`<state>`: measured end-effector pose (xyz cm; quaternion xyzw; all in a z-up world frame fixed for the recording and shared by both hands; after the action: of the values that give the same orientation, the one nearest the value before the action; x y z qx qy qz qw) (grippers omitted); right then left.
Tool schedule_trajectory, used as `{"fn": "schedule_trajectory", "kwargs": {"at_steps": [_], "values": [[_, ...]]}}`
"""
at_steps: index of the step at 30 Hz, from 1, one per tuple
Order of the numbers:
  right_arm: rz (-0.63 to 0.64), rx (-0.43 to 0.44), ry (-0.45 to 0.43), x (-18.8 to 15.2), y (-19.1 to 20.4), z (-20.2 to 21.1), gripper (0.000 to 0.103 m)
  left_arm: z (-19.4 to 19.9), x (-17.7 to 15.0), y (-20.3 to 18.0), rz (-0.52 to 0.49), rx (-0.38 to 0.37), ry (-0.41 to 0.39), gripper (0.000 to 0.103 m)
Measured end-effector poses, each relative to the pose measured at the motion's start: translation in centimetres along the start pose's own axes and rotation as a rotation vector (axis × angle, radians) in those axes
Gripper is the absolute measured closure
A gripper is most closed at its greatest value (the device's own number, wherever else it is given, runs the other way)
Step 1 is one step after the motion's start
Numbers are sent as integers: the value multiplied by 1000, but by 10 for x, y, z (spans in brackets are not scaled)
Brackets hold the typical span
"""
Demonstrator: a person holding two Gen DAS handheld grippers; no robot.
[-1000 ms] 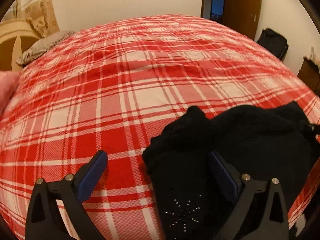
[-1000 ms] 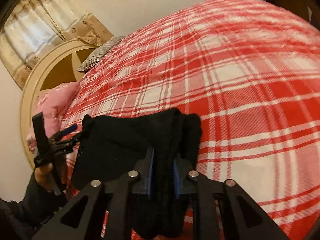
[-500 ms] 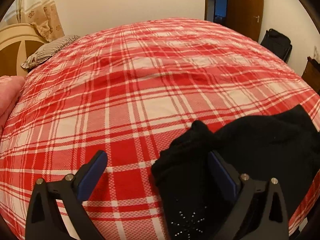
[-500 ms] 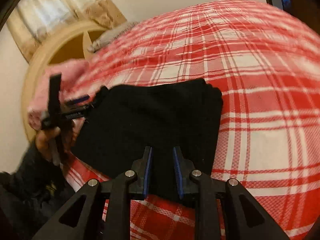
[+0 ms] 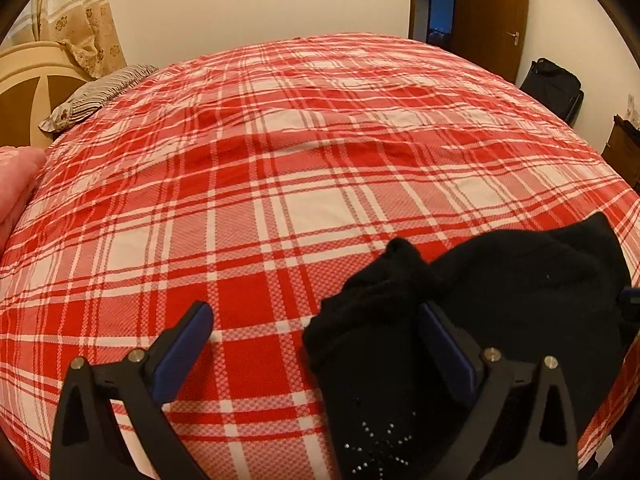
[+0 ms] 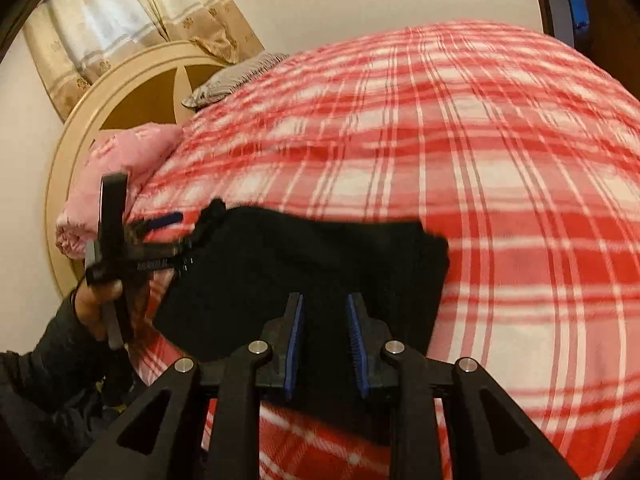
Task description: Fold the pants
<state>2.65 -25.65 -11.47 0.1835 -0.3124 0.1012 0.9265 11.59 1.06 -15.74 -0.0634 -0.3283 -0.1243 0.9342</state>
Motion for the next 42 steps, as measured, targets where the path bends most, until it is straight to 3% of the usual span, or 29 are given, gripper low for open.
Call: {"fn": "schedule_trajectory", "kwargs": {"at_steps": [10,12,16,19,22,27,30,31,32,34,38,39,40,42], "values": [[-56,-10,38,11,-21,-41,70,21,-7,-4,-9,-35,-12,0],[-78,10,17,8,-24,-37,70,22,-9,-5,-12,-37,-9,0],[-88,-33,-32,0,-26,-12,70,18,-14,-6,-12,-46,11,0],[-133,-19,-8,-12,-35,-8,62,18,-18,-2,17,-62,27,0],[-147,-81,26,-21,-40,-13,57,20,-25,0,54,-104,41,0],[-211,-50,40,-26,-50,-16,55,13,-38,2,133,-182,66,1],[-235,8,54,-26,-53,-26,55,15,-38,-1,127,-201,62,6],[-254,45,56,-26,-55,-29,56,15,-38,-2,123,-213,61,7],[-262,65,54,-27,-55,-29,68,14,-38,-2,122,-217,59,7],[-271,122,40,-24,-51,-25,76,13,-38,-3,121,-224,51,9],[-189,160,15,0,-22,-10,77,16,-35,-8,106,-288,42,52],[-156,168,11,10,-13,-6,77,19,-35,-8,96,-288,30,77],[-112,169,11,24,-1,-4,77,21,-35,-7,87,-283,24,86],[-47,171,14,46,14,-7,77,24,-34,1,119,-319,23,90]]}}
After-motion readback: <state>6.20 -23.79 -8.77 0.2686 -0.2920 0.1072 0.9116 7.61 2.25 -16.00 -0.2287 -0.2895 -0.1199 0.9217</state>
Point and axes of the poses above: each gripper's, at about its wrist camera, not at the fingertips, and z roughly against the way its jaws point, y to its left, x to its top, the point moved 2 cm from there along -z, roughly the way its jaws point, and after that the axes turned 6 degrees about z, right-handed, at the moved point
